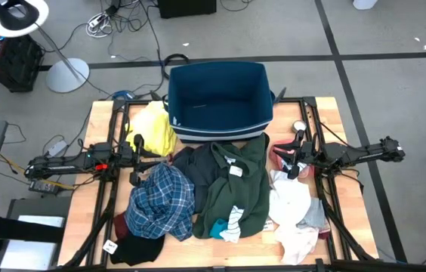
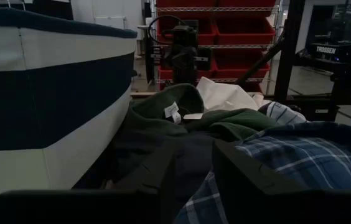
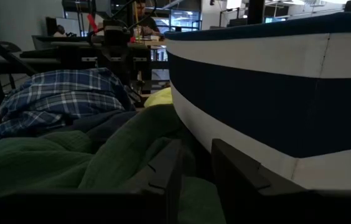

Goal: Sort clothes

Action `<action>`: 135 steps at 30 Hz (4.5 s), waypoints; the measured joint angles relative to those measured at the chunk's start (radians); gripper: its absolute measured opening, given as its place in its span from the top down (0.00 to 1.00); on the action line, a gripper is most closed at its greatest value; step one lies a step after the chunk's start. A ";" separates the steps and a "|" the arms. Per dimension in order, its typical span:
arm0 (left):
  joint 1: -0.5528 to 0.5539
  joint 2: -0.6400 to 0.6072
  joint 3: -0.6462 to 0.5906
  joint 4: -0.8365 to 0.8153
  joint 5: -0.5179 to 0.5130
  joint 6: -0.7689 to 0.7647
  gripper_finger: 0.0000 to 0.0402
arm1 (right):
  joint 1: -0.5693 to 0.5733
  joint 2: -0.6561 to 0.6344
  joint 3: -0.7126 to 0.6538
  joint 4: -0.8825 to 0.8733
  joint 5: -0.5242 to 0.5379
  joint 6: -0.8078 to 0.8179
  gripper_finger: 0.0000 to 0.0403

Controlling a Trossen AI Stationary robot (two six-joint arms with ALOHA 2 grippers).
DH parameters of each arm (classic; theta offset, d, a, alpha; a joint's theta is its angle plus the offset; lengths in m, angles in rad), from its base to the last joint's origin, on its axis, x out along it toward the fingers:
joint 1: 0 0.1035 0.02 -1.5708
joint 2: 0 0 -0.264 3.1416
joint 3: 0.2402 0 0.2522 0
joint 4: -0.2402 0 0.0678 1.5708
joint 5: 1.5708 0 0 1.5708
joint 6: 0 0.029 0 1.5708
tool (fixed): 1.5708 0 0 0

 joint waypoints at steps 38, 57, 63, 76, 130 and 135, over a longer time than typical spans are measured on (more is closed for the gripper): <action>0.000 0.000 0.000 0.000 0.000 0.000 0.73 | 0.000 0.000 0.000 0.000 0.000 0.000 0.77; 0.000 0.000 0.000 0.000 0.000 0.000 0.73 | 0.000 0.000 0.000 0.000 0.000 0.000 0.77; 0.000 0.000 0.000 0.000 0.000 0.000 0.73 | 0.000 0.000 0.000 0.000 0.000 0.000 0.77; 0.000 0.000 0.000 0.000 0.000 0.000 0.73 | 0.000 0.000 0.000 0.000 0.000 0.000 0.77; 0.000 0.000 0.000 0.041 0.000 0.000 0.73 | 0.000 0.000 0.000 0.000 0.000 0.000 0.77; 0.000 0.000 0.000 0.146 0.000 -0.050 0.73 | 0.000 0.000 0.000 0.000 0.000 0.000 0.77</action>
